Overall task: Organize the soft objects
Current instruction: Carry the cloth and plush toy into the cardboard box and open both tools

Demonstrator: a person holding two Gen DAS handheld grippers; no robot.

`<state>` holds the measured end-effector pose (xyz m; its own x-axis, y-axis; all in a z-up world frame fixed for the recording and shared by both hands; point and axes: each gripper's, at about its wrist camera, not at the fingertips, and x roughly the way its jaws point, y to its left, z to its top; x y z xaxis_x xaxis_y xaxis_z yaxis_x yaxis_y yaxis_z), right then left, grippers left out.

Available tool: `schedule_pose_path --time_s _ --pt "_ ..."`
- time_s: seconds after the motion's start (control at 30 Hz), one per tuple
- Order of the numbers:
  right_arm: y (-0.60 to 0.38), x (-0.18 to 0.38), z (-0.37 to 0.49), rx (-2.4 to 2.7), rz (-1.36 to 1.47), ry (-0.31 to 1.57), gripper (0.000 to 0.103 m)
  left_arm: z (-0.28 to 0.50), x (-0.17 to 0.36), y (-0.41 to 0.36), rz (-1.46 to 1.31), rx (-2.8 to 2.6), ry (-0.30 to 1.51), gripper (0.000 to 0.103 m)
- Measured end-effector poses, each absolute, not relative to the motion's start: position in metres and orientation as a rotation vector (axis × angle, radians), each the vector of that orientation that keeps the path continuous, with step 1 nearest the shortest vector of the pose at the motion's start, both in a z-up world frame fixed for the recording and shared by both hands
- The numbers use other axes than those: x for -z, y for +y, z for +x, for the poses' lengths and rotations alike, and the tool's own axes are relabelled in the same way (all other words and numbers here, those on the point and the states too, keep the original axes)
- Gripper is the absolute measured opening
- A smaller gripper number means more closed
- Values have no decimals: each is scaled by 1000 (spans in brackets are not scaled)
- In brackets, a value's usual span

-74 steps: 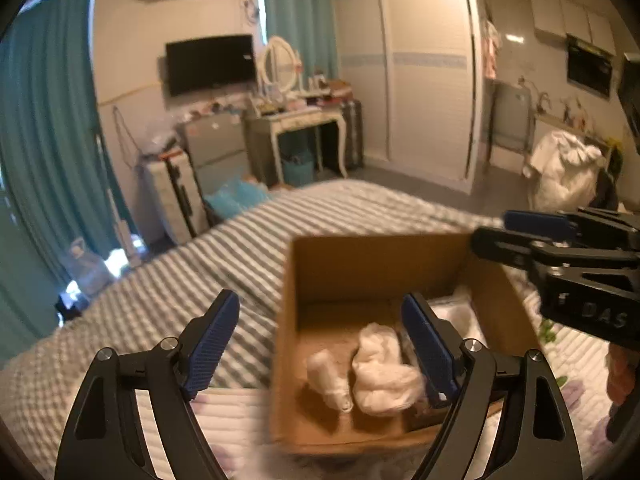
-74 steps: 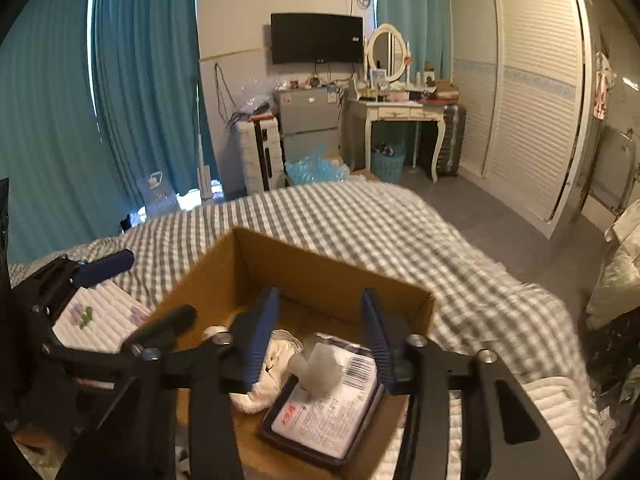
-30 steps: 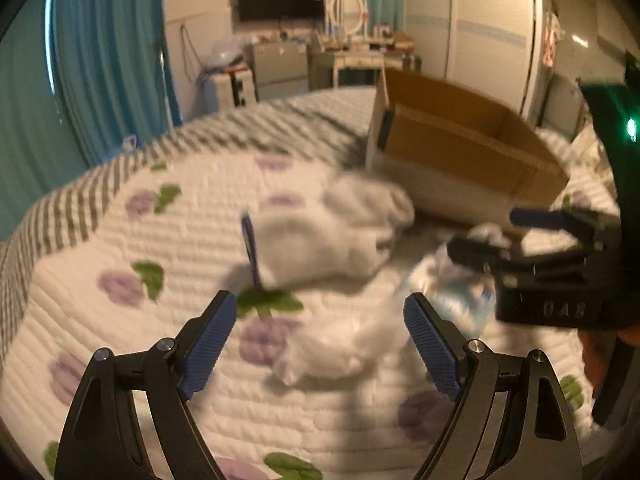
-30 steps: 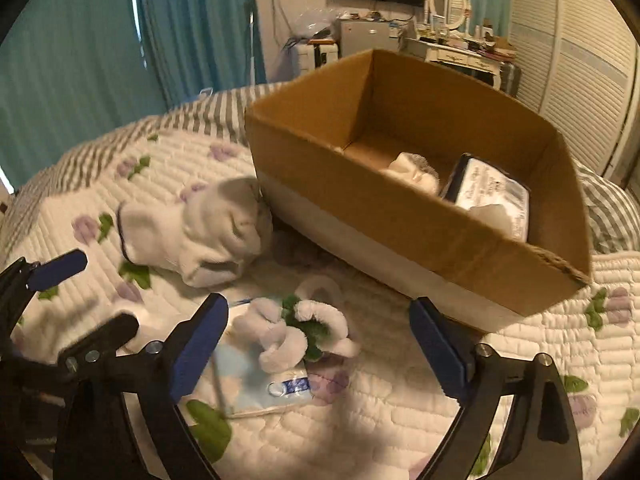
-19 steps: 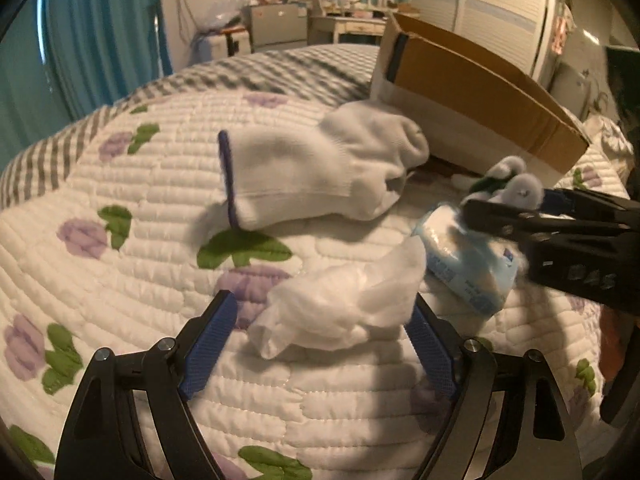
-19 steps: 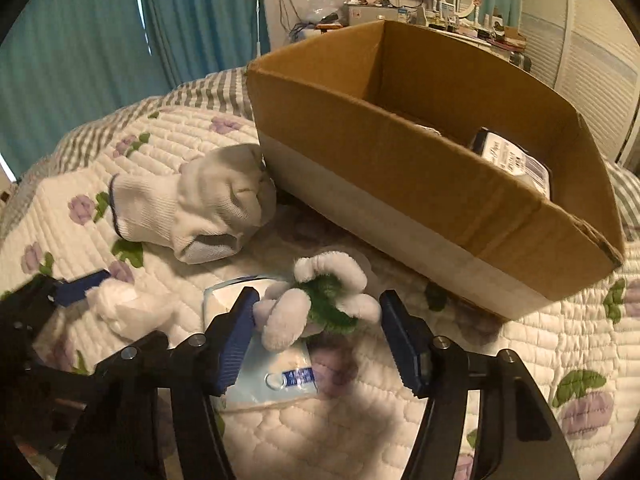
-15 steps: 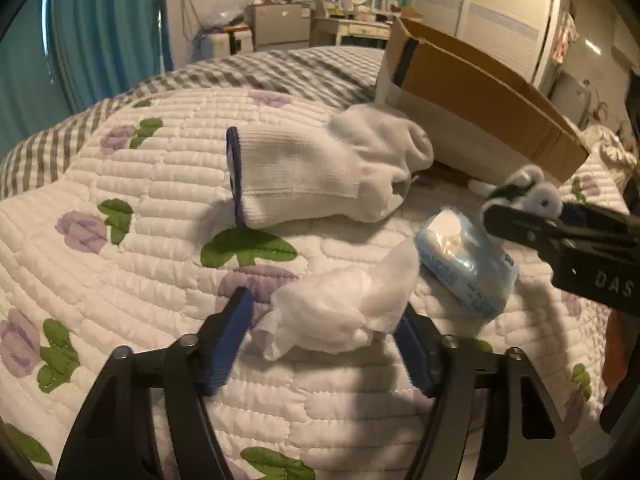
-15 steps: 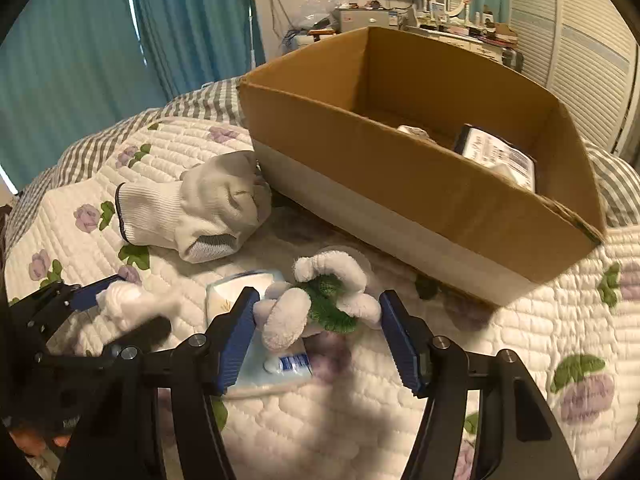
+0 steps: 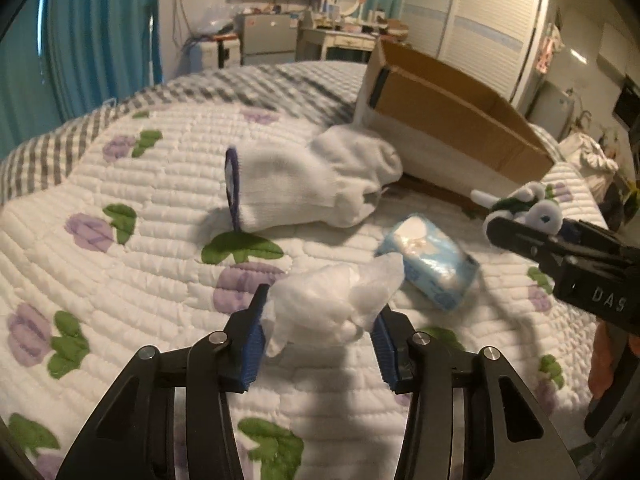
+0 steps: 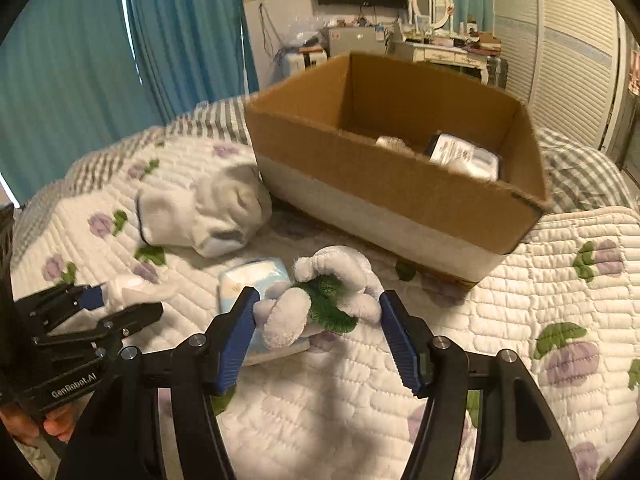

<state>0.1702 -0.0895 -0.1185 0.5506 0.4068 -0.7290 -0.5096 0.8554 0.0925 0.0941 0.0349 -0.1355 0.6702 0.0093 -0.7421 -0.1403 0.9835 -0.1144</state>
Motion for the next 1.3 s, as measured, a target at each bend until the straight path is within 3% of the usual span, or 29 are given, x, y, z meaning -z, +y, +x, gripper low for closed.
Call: schedule_pose_path --time_s 0.47,0.77,1.03,1.3 --pt "-124 -22 123 -539 -121 609 62 62 -1 -2 -99 2 624 46" --pt "-141 -97 126 -516 -140 498 62 89 -70 -28 12 38 506 46" --pt "-134 -125 182 -479 -143 464 62 164 -81 -38 32 55 492 46" --pt "-122 -78 267 -464 -116 549 62 246 -33 -37 60 86 574 46"
